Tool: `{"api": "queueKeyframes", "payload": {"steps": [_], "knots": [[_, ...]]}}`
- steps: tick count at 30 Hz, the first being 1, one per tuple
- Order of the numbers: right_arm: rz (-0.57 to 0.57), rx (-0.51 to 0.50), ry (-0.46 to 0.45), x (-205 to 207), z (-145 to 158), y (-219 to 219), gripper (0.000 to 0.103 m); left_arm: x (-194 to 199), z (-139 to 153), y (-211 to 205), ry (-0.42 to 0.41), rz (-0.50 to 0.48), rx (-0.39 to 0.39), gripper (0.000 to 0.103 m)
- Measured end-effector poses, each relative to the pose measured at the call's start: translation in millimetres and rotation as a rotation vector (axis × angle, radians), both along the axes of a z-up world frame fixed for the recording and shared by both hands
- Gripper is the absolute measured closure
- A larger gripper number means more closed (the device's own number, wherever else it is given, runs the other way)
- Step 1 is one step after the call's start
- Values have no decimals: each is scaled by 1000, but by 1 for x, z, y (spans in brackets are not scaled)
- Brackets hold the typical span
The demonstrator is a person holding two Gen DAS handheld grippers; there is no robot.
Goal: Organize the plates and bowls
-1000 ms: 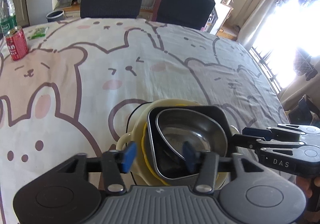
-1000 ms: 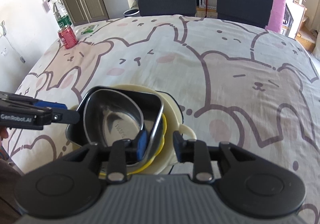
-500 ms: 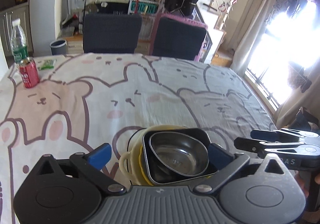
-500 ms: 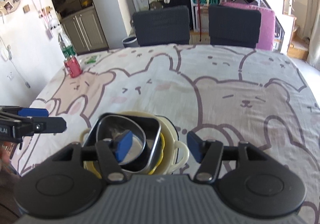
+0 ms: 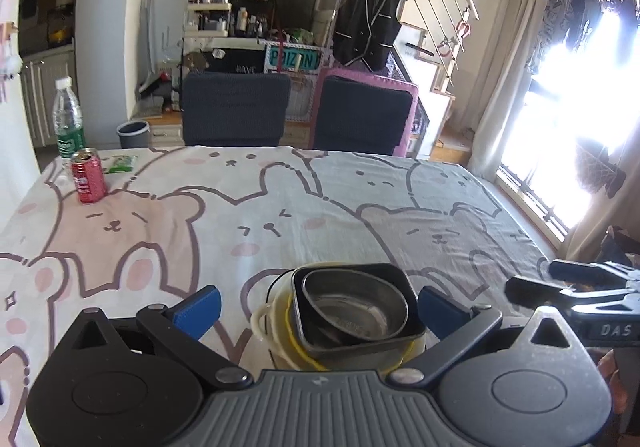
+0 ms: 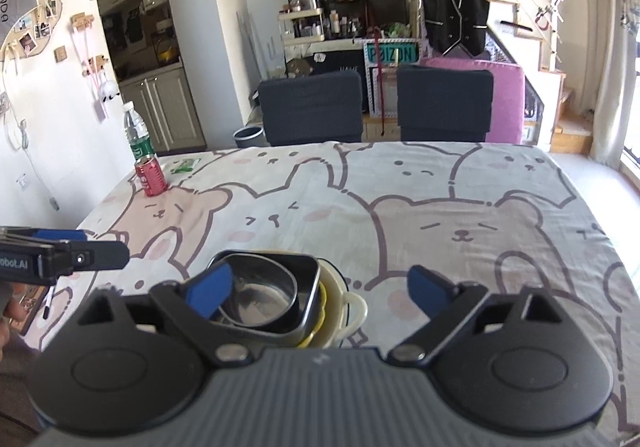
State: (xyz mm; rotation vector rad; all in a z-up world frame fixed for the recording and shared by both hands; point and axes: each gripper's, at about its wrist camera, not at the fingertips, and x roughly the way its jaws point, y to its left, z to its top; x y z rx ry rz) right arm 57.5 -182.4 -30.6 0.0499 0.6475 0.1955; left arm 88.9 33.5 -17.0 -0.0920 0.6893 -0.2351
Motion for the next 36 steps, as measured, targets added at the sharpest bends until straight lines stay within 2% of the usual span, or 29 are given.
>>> {"api": "queueKeyframes", "payload": {"steps": [13,24,31,36], "knots": [[-48,-48,-99,-55,-13,6,1,-62,-13,-3,-75,67,66,0],[-68,-82,-152,-83,-24,11,1,-77,-33,1,-74,101,89,0],[-71,-101,-143,-92,-33,12,1,-84,-44,-3,-79,113,134,0],[-84,-86,-139,-97,-36,9,1,-93,-47,-6,-111,132,161,0]]}}
